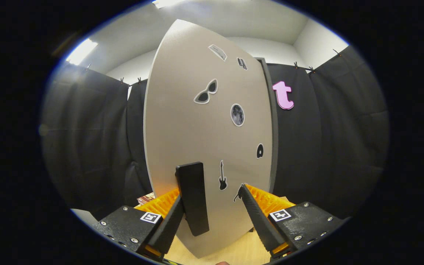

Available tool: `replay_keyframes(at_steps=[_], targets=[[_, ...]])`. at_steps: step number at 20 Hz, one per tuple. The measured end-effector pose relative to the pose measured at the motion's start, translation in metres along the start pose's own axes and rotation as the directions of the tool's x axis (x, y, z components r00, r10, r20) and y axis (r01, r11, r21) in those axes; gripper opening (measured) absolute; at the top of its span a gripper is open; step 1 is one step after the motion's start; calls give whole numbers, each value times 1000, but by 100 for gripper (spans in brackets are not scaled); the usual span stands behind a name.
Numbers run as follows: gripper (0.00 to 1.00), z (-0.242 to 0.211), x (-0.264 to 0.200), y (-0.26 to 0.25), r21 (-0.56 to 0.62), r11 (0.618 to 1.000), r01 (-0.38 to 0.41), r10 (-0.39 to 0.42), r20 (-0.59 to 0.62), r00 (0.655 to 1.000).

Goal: Open the shoe cabinet door, grab the shoes and put them into the shoe cabinet, then close the shoe cabinet door.

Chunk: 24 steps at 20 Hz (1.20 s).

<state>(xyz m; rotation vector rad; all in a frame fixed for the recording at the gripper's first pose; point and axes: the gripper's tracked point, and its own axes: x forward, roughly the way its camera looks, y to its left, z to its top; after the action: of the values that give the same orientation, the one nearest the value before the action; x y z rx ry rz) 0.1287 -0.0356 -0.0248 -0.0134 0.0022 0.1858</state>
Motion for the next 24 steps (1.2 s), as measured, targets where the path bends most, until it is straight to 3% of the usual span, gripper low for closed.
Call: replay_keyframes(at_steps=[7,24], targets=[[96,3,38,30,-32,999,14,-14,6,1000],[93,6,46,25,-36,990,137,-137,-6,991]])
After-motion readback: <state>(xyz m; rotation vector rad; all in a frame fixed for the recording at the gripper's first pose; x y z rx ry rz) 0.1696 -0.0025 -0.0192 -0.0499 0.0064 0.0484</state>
